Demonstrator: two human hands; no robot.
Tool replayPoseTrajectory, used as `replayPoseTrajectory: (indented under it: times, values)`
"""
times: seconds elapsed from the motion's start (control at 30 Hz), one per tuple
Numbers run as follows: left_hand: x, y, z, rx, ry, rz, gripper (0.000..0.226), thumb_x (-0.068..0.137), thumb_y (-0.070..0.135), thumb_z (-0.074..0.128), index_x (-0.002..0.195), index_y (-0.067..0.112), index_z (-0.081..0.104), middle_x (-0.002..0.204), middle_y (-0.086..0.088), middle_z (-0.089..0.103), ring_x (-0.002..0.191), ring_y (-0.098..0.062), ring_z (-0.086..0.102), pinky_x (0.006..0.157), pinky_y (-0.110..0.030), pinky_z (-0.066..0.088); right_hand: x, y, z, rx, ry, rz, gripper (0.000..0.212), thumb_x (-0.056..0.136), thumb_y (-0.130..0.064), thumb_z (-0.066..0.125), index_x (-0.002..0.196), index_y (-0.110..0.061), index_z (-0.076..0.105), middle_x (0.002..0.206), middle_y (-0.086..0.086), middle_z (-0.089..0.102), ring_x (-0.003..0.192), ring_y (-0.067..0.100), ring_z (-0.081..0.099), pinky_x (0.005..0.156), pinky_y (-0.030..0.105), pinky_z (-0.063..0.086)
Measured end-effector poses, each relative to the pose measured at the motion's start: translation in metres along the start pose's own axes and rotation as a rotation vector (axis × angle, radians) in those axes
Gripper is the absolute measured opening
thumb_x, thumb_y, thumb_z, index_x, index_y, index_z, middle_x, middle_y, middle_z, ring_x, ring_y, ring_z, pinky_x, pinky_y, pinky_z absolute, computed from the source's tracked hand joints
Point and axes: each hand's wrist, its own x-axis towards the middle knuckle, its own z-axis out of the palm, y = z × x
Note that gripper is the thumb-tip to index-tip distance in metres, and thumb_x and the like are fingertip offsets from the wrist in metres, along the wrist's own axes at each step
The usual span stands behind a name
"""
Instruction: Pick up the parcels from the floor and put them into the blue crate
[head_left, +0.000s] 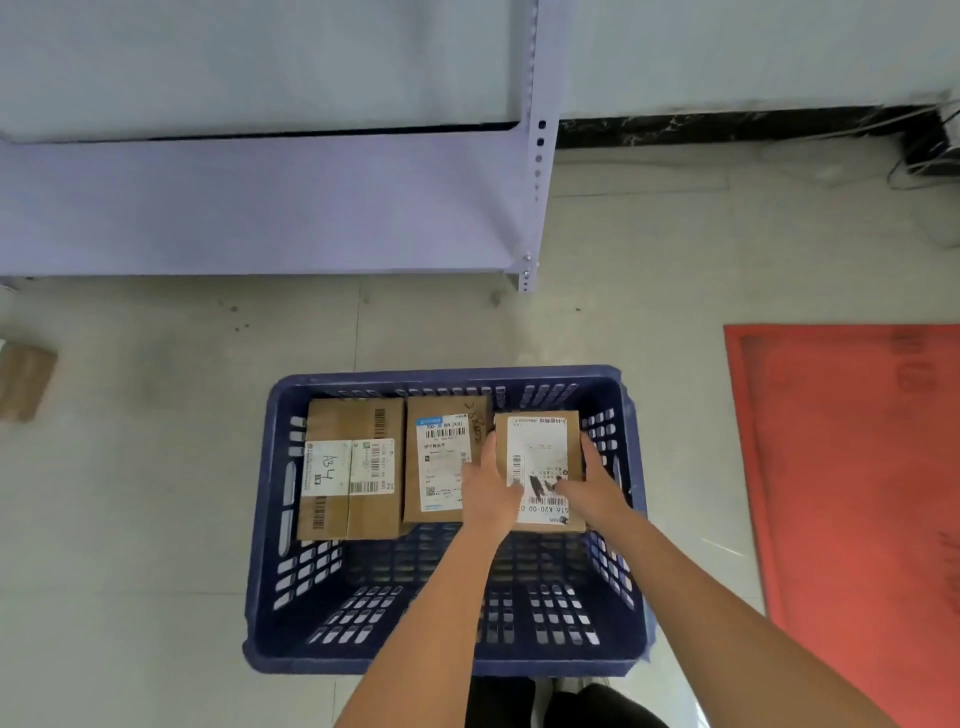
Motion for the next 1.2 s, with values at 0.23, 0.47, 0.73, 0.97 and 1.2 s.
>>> replayPoseTrajectory:
  times: [0.23, 0.47, 0.73, 0.97, 1.2]
  values:
    - [0.047, -0.004, 0.04, 0.045, 0.082, 0.069, 0.062, 0.09, 0.014, 0.05, 0.145, 0.021, 0.024, 0.134, -0.013, 0.046, 0.117, -0.029, 0.049, 0.097, -0.038, 0.044, 0.06, 0.012, 0.007, 0.064, -0.008, -0.024, 0.084, 0.084, -0.006, 0.057, 0.149, -0.03, 0.01, 0.141, 0.002, 0.044, 0.122, 0.028, 0.052, 0.102, 0.045, 0.045]
    - [0.053, 0.003, 0.075, 0.129, 0.142, 0.036, 0.06, 0.097, 0.02, 0.039, 0.15, 0.019, 0.011, 0.153, -0.022, 0.014, 0.141, -0.035, 0.019, 0.114, -0.04, 0.026, 0.096, 0.023, 0.022, 0.205, 0.019, 0.022, 0.079, 0.085, 0.0, 0.052, 0.149, -0.028, 0.014, 0.143, 0.01, 0.043, 0.127, 0.031, 0.046, 0.107, 0.046, 0.04]
    - [0.058, -0.01, 0.085, 0.191, 0.191, 0.081, 0.052, 0.097, 0.016, 0.036, 0.148, 0.018, 0.023, 0.153, -0.02, 0.021, 0.142, -0.029, 0.024, 0.112, -0.032, 0.031, 0.112, 0.036, 0.033, 0.287, 0.012, 0.051, 0.068, 0.087, 0.003, 0.052, 0.146, -0.021, 0.029, 0.138, 0.01, 0.05, 0.125, 0.031, 0.05, 0.106, 0.043, 0.042]
    - [0.053, -0.022, 0.075, 0.145, 0.239, 0.108, 0.049, 0.093, 0.013, 0.044, 0.141, 0.02, 0.034, 0.149, -0.006, 0.031, 0.133, -0.025, 0.039, 0.102, -0.039, 0.045, 0.112, 0.033, 0.036, 0.294, 0.054, 0.063, 0.075, 0.084, 0.008, 0.048, 0.149, -0.021, 0.023, 0.141, 0.013, 0.047, 0.126, 0.031, 0.049, 0.101, 0.036, 0.044]
    - [0.019, -0.006, 0.043, 0.009, 0.158, 0.104, 0.05, 0.092, 0.006, 0.046, 0.14, 0.017, 0.038, 0.14, -0.007, 0.044, 0.121, -0.022, 0.051, 0.102, -0.032, 0.045, 0.054, 0.006, 0.021, 0.199, 0.033, 0.087, 0.07, 0.087, 0.0, 0.051, 0.148, -0.021, 0.022, 0.142, 0.012, 0.045, 0.126, 0.029, 0.048, 0.1, 0.035, 0.041]
